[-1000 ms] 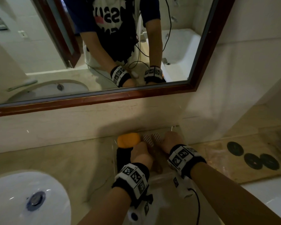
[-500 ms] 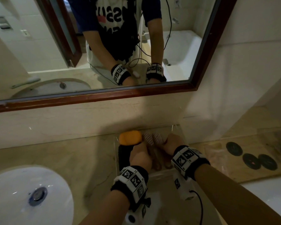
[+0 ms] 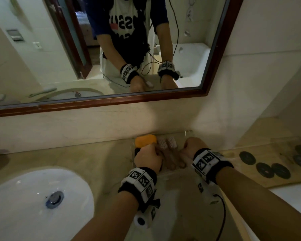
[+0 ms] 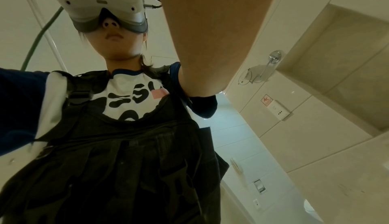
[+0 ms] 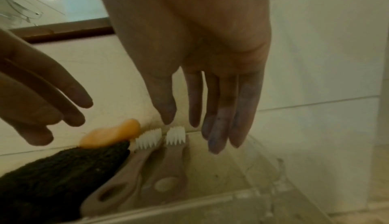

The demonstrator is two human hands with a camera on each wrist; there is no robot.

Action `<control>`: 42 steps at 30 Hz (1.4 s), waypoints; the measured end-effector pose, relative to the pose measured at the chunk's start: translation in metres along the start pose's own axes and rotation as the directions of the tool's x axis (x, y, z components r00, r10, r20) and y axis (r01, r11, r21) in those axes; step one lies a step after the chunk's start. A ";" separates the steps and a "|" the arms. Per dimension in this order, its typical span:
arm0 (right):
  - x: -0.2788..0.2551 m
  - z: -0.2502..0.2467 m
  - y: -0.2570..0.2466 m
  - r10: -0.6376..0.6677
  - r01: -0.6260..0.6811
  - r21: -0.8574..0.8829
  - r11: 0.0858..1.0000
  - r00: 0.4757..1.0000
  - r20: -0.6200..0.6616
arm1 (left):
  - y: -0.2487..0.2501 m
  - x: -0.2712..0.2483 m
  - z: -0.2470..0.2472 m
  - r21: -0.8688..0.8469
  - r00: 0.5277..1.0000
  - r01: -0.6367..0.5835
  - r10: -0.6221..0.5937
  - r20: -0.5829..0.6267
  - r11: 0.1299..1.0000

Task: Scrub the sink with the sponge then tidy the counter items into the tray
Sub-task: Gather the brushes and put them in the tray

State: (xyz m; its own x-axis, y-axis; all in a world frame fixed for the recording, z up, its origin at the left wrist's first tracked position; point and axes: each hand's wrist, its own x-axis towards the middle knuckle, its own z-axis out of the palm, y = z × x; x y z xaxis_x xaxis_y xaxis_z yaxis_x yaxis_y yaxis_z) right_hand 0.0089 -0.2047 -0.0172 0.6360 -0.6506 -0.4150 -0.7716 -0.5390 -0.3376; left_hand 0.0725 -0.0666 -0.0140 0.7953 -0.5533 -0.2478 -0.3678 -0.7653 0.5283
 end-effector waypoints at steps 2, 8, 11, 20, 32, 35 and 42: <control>-0.026 -0.005 -0.004 -0.023 0.023 0.009 1.000 0.999 -0.033 | -0.004 -0.016 -0.013 0.008 1.000 -0.018 0.018 0.006 1.000; -0.092 0.016 -0.012 0.008 -0.011 -0.025 1.000 0.995 -0.101 | -0.041 -0.085 -0.044 -0.031 0.994 -0.104 0.104 -0.015 0.994; -0.131 0.038 -0.020 0.036 -0.042 -0.062 0.997 0.995 -0.097 | -0.069 -0.120 -0.050 -0.058 0.991 -0.135 0.134 -0.023 0.989; -0.227 0.105 0.028 0.130 -0.133 -0.063 0.989 0.990 -0.049 | -0.121 -0.193 -0.022 -0.097 0.996 -0.081 0.085 0.037 0.992; -0.244 0.162 0.050 0.196 -0.199 -0.055 0.978 0.979 -0.054 | -0.166 -0.246 0.021 -0.084 0.993 0.021 -0.011 0.119 0.996; -0.233 0.159 0.039 0.194 -0.197 -0.111 0.974 0.980 -0.033 | -0.182 -0.249 0.015 -0.036 0.995 0.050 -0.047 0.087 0.998; -0.225 0.156 0.023 0.224 -0.236 -0.184 0.954 0.971 -0.084 | -0.206 -0.243 0.001 -0.004 0.995 0.085 -0.084 0.061 0.996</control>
State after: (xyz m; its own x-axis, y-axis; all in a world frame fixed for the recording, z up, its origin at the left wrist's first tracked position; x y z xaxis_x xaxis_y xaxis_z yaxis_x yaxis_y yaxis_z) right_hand -0.1525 0.0135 -0.0634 0.4451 -0.7973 -0.4076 -0.8857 -0.4591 -0.0691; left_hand -0.0454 0.2255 -0.0633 0.7923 -0.5061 -0.3407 -0.2973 -0.8080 0.5087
